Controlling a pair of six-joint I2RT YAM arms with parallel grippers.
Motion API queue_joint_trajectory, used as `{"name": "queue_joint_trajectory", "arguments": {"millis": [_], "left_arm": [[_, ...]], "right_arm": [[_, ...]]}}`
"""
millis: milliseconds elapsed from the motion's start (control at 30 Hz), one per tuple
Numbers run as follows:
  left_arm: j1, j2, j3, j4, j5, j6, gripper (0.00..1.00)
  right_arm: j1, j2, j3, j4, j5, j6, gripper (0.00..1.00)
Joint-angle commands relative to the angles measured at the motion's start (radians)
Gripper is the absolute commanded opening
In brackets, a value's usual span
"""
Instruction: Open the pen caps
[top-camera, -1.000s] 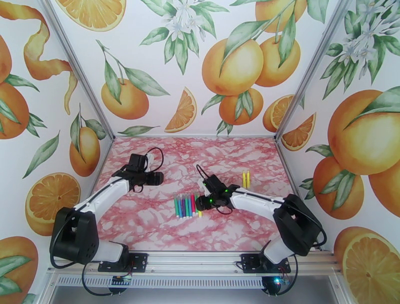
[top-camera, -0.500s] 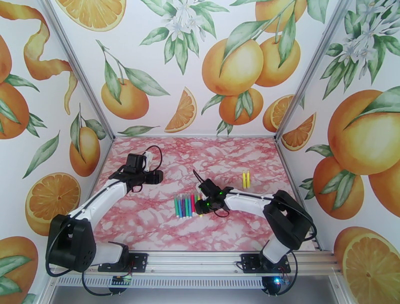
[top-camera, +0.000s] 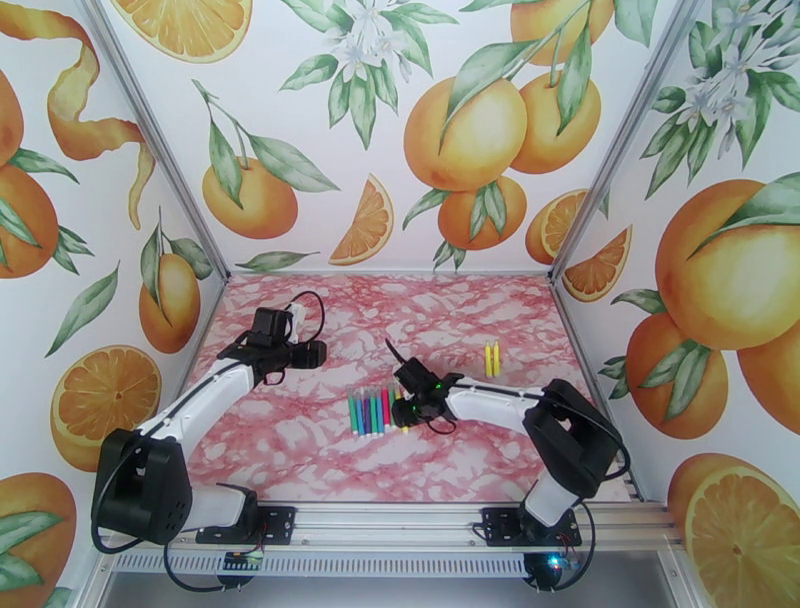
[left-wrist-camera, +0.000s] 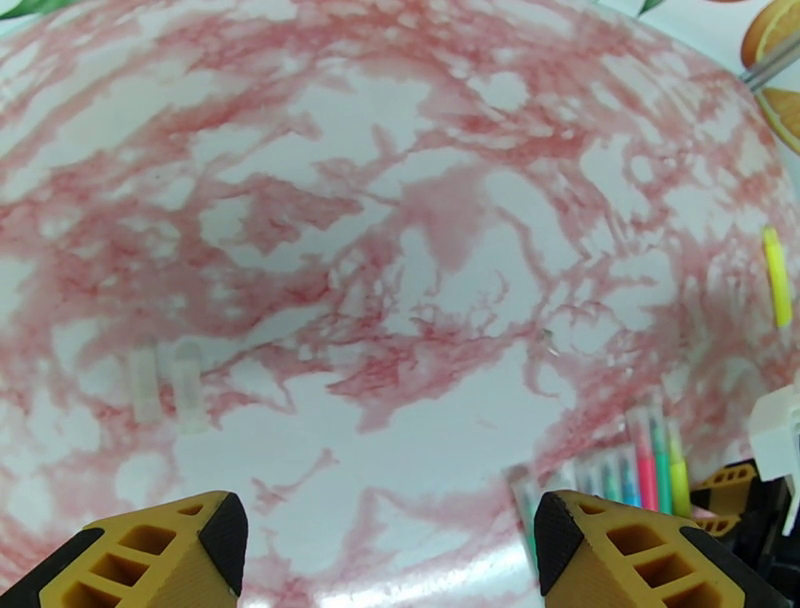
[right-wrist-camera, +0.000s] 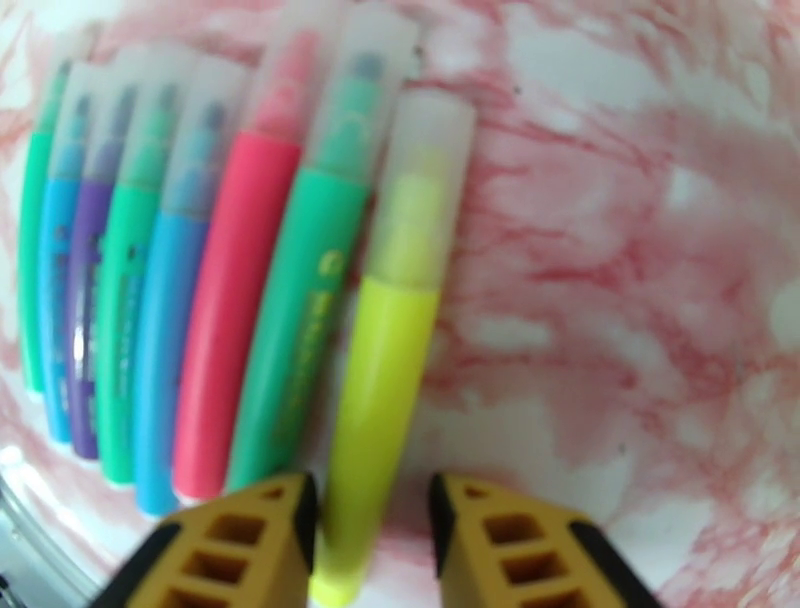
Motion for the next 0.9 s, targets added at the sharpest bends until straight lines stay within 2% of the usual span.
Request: {"name": "queue_joint_trajectory", "arguments": {"millis": [0,233,867], "left_arm": [[0.002,-0.02,-0.021,0.031,0.005,-0.001,0.79],[0.002,-0.019,-0.024,0.036,0.005,-0.001,0.8],[0.002,-0.04,-0.033,0.032,-0.009,-0.002,0.8]], "right_arm": [[0.007,0.034,0.035,-0.054,0.114,0.004,0.36],[0.03,0.07,0.077,-0.114,0.194,0.006,0.34],[0.046,0.129,0.116,-0.138,0.255,0.019,0.27]]}}
